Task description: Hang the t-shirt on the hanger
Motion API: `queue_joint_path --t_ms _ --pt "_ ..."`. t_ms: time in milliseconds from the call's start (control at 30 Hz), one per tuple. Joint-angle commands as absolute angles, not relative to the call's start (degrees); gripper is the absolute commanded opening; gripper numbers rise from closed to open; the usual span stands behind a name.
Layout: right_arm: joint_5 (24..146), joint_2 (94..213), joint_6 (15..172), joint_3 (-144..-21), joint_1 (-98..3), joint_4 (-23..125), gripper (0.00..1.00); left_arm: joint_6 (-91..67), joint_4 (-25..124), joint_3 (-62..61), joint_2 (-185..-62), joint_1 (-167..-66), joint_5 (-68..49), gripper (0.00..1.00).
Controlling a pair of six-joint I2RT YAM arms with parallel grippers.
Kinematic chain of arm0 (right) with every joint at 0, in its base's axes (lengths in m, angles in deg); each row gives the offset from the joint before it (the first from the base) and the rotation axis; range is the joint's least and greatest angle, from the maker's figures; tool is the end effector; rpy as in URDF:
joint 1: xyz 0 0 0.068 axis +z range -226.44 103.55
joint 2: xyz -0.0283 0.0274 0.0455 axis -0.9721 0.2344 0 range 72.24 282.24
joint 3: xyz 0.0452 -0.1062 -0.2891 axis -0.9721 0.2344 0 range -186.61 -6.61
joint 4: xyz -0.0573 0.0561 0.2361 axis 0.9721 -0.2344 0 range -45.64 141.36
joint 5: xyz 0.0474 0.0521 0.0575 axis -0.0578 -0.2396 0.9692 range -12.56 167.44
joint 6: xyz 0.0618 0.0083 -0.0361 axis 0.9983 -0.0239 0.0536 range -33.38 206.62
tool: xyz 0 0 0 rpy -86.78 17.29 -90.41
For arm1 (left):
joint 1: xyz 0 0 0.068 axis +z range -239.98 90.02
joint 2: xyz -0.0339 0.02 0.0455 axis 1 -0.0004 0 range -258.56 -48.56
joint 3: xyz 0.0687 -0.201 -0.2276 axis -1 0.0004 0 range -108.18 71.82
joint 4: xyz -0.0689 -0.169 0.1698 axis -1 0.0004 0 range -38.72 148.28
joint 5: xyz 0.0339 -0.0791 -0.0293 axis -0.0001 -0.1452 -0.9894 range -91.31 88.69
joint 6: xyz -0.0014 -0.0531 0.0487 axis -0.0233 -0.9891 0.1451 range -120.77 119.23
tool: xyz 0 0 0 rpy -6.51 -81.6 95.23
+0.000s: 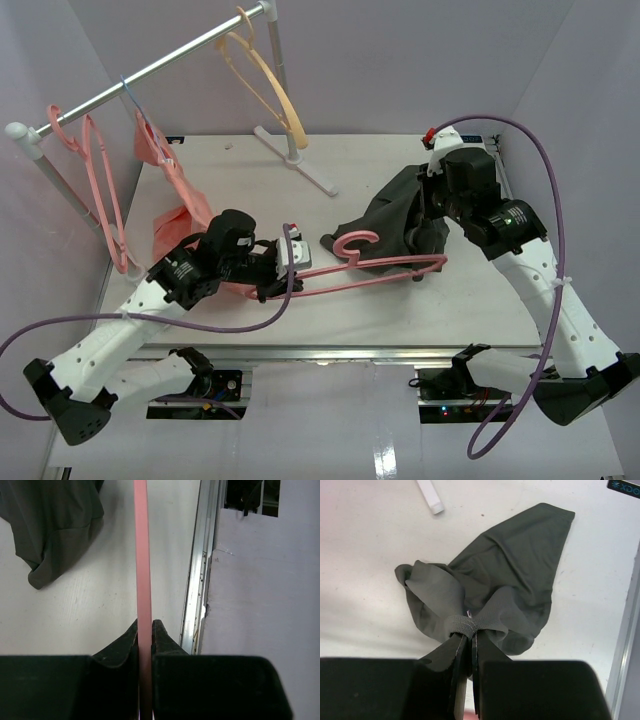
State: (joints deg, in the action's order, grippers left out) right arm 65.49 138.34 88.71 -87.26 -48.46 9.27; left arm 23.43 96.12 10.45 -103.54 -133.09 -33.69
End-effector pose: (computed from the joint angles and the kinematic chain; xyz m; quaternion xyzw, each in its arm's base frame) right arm 0.2034 0.0942 0.4462 -0.1380 0.8409 0.0478 0.5211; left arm 0.1001 -0.1374 0.3702 0.5802 0.6527 -0.3163 0.3706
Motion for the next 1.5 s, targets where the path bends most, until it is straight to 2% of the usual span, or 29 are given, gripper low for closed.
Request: queue_joint_path --t_ms 0,67,200,467,1000,1467 --pt "72.2 138.4 86.9 -87.5 -48.3 11.8 0.08 25.2 93.1 7.1 -106.7 -133.2 -32.9 0.0" --pt "73.2 137.2 86.9 -84.9 -48.1 12.7 0.08 22.9 90.7 6.7 -106.5 -133.1 -27.9 0.0" --pt "66.1 135.4 87.2 -81.9 -48.3 13.6 0.08 20.7 91.8 7.0 -102.6 -133.2 -24.9 0.0" --pt "61.5 135.1 93.0 -82.2 -48.3 12.3 0.08 13.7 95.6 7.1 -97.5 -133.1 -16.8 0.0" --pt "59.5 136.5 93.4 -83.0 -48.6 11.3 0.08 14.0 95.3 9.6 -95.6 -133.2 -16.7 0.0" --pt "60.9 137.6 93.8 -83.2 -48.7 12.1 0.08 13.2 92.3 9.6 -97.6 -133.1 -21.4 0.0"
